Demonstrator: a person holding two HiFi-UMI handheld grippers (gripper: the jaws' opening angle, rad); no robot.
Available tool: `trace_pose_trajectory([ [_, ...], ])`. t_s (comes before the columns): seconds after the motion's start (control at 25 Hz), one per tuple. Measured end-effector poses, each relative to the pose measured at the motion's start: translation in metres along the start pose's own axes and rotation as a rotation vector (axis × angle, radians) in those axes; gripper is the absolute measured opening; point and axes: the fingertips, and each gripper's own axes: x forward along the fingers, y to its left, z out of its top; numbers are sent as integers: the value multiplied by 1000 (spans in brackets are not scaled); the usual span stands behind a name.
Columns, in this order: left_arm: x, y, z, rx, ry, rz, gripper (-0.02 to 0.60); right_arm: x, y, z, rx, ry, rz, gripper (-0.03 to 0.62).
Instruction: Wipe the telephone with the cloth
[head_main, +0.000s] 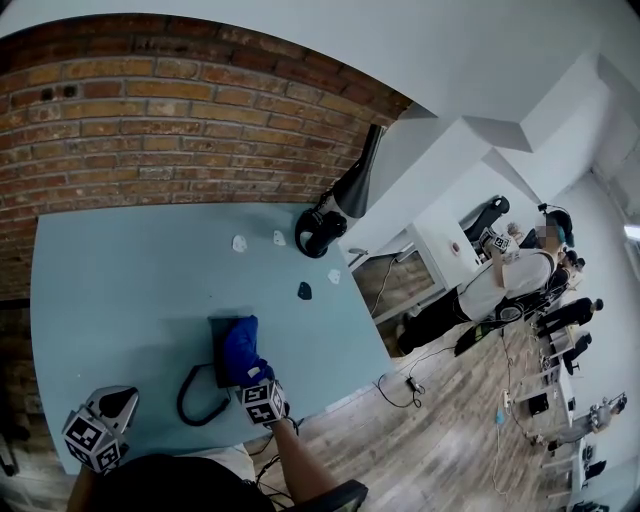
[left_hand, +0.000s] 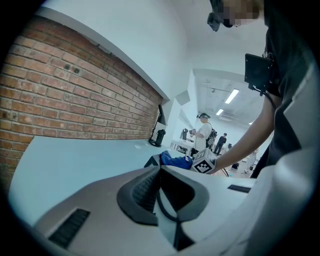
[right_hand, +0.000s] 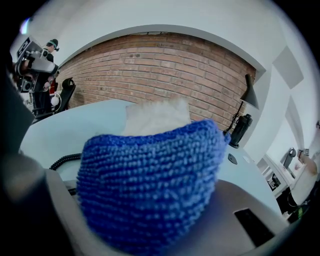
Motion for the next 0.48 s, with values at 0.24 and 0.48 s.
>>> trace_pose_trajectory([
  [0.24,-1,-2,-2,12,-7,-1,20,-6,12,-12,7,14,8,54],
  [0.48,-2,0,-5,9,-11,7,20,-13,21,-25,35,31,13,54],
])
